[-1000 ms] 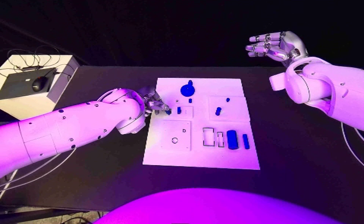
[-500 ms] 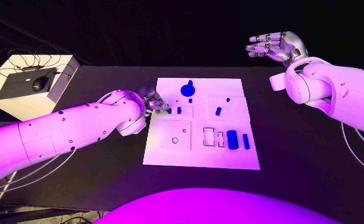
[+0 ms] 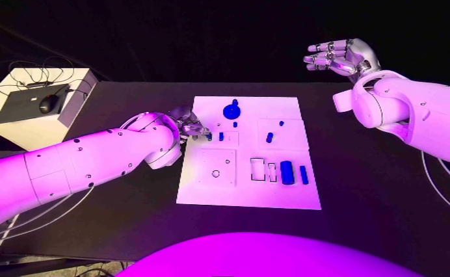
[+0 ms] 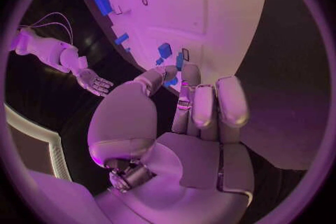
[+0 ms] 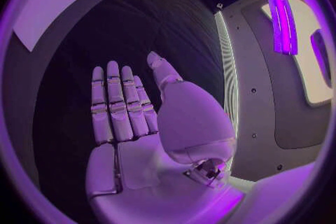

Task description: Assemble the parts on the task board

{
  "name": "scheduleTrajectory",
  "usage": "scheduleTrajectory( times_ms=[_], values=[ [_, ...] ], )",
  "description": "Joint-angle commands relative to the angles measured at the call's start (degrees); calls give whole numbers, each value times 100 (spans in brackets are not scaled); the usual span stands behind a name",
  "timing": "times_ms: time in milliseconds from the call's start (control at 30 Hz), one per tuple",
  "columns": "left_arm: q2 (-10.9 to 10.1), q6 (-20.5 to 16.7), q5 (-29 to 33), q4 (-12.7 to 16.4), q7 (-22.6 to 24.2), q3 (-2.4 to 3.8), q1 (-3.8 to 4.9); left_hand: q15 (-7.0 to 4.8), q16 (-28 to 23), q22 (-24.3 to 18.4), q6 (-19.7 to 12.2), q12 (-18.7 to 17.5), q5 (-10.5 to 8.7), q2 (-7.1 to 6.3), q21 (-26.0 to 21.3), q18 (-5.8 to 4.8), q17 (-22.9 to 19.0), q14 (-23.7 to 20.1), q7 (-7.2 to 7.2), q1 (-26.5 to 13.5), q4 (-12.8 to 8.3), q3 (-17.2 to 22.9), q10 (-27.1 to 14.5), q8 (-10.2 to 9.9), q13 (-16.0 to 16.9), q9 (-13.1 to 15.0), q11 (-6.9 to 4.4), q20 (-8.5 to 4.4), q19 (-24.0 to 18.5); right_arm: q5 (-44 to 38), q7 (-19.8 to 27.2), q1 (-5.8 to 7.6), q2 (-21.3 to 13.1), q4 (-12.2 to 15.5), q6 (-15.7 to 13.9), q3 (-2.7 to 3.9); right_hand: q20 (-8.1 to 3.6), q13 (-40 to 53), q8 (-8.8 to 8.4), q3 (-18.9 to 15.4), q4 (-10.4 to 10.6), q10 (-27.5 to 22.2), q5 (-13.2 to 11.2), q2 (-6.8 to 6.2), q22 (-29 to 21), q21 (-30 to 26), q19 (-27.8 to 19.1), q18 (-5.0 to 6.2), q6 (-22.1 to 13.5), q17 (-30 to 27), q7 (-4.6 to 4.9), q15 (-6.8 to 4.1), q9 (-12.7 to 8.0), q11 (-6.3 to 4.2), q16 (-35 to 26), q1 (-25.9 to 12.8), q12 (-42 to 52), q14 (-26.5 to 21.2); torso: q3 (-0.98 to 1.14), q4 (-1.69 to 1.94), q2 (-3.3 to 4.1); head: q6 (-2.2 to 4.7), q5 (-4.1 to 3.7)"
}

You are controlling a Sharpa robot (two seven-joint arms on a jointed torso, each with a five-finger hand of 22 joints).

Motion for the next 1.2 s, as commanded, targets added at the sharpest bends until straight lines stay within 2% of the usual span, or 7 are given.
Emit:
scheduleTrajectory(
  times_ms=[33, 367, 867, 1200],
  values=[
    [14, -35, -82, -9, 75, 1, -26, -54, 33, 756, 75, -34, 13, 50, 21, -89, -7, -4, -53, 89, -625, 651, 87, 38, 2, -1, -102, -24, 111, 4, 47, 0, -2, -2, 42, 4, -7, -7, 3, 19, 18, -24, 21, 4, 2, -9, -43, -60, 1, -6, 11, 2, 1, 0, -15, 3, 9, -49, -2, 3, 3, 0, -11],
    [16, -60, -135, -24, 75, 1, -87, -54, 28, 754, 76, -41, 8, 41, 14, -87, -13, -5, -50, 107, -608, 647, 87, 31, 5, -5, -101, -25, 110, 4, 47, 0, -2, -7, 45, 4, -7, -7, 3, 19, 18, -24, 21, 4, 2, -9, -43, -60, 1, -6, 11, 2, 1, 0, -15, 3, 9, -49, 0, 4, -3, 0, -10],
    [19, -65, -185, -14, 85, 2, -109, -54, 25, 752, 76, -46, 4, 41, 10, -85, -17, -6, -49, 117, -599, 646, 89, 27, 5, -7, -101, -26, 110, 4, 49, -11, 3, -12, 52, 4, -7, -7, 3, 19, 18, -24, 21, 4, 2, -9, -43, -60, 1, -6, 11, 2, 1, 0, -15, 3, 9, -49, 3, 1, -2, 0, -17],
    [28, 236, -299, 13, -14, 2, -110, -52, 16, 748, 77, -56, 2, 40, -1, -83, -26, -8, -45, 142, -589, 609, 83, 15, 6, -19, -97, -21, 106, 4, 50, -17, 1, -13, 56, 4, -7, -7, 3, 19, 18, -24, 21, 4, 2, -9, -43, -60, 1, -6, 11, 2, 1, 0, -15, 3, 9, -49, 1, -1, -3, 0, -20]
  ],
)
